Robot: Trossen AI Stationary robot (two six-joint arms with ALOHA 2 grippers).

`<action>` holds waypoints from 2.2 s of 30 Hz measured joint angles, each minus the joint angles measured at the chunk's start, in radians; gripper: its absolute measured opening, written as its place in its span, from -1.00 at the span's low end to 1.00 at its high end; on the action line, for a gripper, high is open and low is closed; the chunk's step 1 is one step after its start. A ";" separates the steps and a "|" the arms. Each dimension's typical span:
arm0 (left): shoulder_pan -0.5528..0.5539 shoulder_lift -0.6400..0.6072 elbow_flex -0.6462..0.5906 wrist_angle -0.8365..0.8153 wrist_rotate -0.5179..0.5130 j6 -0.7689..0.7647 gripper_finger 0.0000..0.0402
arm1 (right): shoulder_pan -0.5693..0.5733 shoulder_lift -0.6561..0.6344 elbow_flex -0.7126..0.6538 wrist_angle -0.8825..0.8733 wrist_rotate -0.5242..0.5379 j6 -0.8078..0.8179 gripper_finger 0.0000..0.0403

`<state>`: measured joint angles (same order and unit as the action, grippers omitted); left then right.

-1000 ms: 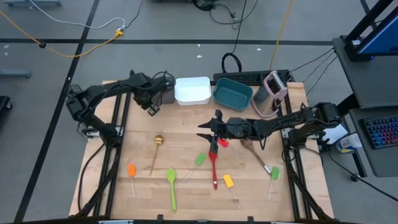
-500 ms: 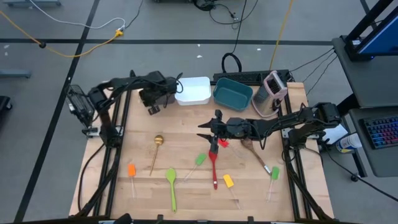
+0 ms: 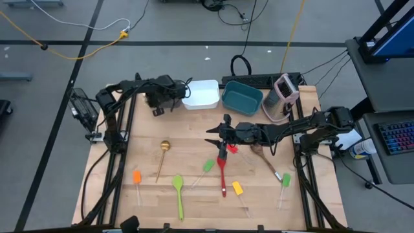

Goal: Pick & Place Kitchen Items
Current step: Put the yellow table knife into the black bin

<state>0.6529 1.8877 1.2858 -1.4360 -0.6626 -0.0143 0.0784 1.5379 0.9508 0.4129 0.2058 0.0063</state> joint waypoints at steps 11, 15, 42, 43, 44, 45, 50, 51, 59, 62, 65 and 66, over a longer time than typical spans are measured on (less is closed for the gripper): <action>0.001 0.000 0.000 0.114 -0.109 0.218 -0.58 | 0.000 0.000 0.000 -0.001 0.000 0.000 -0.23; 0.004 0.000 0.000 0.165 -0.109 0.258 -0.58 | 0.002 0.000 0.000 -0.010 -0.001 0.000 -0.23; 0.080 -0.001 0.000 0.346 -0.246 0.599 -0.57 | 0.002 0.000 0.000 -0.015 -0.001 0.008 -0.23; 0.080 -0.002 0.000 0.346 -0.247 0.609 -0.57 | 0.002 0.000 0.000 -0.015 -0.001 0.008 -0.23; 0.080 -0.002 0.000 0.346 -0.247 0.616 -0.57 | 0.002 0.000 0.000 -0.015 -0.001 0.008 -0.23; 0.080 -0.002 0.000 0.347 -0.247 0.621 -0.57 | 0.002 0.000 0.000 -0.015 -0.001 0.008 -0.23; 0.080 -0.002 0.000 0.351 -0.245 0.640 -0.57 | 0.002 0.000 0.000 -0.015 -0.001 0.008 -0.23; 0.080 -0.002 0.000 0.351 -0.245 0.641 -0.57 | 0.002 0.000 0.000 -0.015 -0.001 0.008 -0.23; 0.080 -0.002 0.000 0.369 -0.245 0.655 -0.39 | 0.002 0.000 0.000 -0.015 -0.001 0.008 -0.23; 0.078 -0.002 0.000 0.377 -0.245 0.666 -0.23 | 0.002 0.000 -0.001 -0.015 -0.001 0.008 -0.23; 0.074 -0.002 0.000 0.383 -0.246 0.662 -0.10 | 0.002 0.000 -0.001 -0.015 -0.001 0.008 -0.23; 0.072 -0.002 0.000 0.386 -0.247 0.658 -0.07 | 0.002 0.000 -0.001 -0.015 -0.001 0.008 -0.23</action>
<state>0.7251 1.8862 1.2854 -1.0496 -0.9094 0.6437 0.0803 1.5379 0.9501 0.3977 0.2047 0.0143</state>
